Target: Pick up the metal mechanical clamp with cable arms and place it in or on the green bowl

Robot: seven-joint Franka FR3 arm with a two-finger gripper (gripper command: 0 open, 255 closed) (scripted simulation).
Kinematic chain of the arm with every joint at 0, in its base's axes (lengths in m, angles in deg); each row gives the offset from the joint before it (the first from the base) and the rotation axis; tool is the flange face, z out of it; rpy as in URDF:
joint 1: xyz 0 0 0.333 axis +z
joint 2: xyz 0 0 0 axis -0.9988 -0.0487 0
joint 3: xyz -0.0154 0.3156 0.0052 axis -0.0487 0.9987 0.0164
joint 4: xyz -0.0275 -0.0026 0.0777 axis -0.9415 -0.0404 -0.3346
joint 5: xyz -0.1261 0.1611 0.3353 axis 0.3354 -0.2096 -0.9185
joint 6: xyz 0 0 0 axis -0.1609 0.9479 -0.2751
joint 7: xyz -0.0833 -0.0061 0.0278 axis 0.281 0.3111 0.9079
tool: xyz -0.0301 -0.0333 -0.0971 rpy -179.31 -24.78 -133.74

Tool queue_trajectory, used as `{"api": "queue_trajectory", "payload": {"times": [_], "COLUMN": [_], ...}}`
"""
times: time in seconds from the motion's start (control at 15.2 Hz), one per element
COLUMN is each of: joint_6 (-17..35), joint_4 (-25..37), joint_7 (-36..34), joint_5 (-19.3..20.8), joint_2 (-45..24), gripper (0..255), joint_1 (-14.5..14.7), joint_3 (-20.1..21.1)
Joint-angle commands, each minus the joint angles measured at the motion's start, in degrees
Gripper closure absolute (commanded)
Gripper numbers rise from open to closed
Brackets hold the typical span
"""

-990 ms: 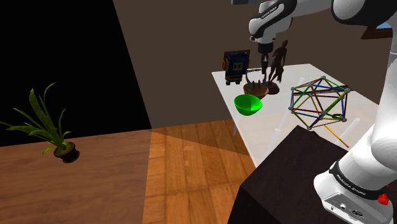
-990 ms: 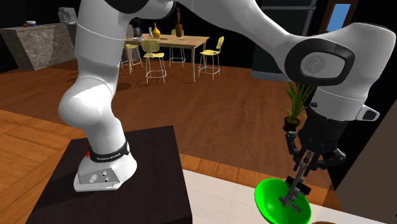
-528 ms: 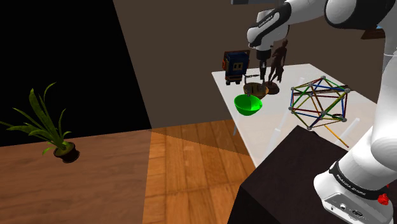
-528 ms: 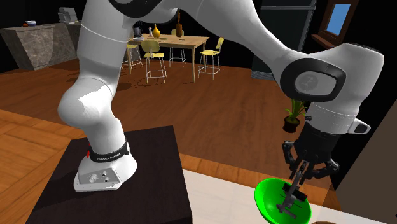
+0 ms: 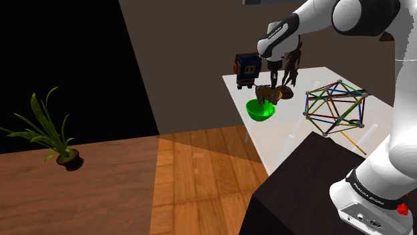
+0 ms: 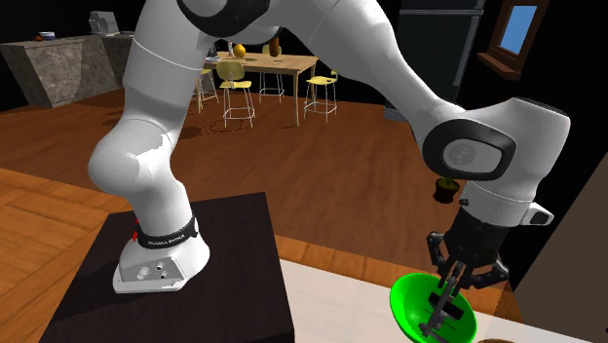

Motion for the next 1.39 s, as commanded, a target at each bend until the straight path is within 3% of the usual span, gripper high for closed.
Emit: {"api": "queue_trajectory", "payload": {"times": [0.0,0.53,0.59,0.92,1.19,1.32], "joint_6": [1.65,1.65,1.64,1.64,-4.45,-4.44], "joint_4": [-0.47,-0.47,-0.47,-0.47,2.49,2.48], "joint_7": [0.23,0.22,0.23,0.22,-0.69,-0.69], "joint_5": [-0.5,-0.5,-0.5,-0.5,0.93,0.93], "joint_2": [-1.21,-1.21,-1.2,-1.2,2.09,2.09], "gripper": [255,255,0,0,0,0], "joint_1": [-0.32,-0.32,-0.32,-0.32,0.68,0.68], "joint_3": [0.32,0.32,0.32,0.32,-0.51,-0.5]}}
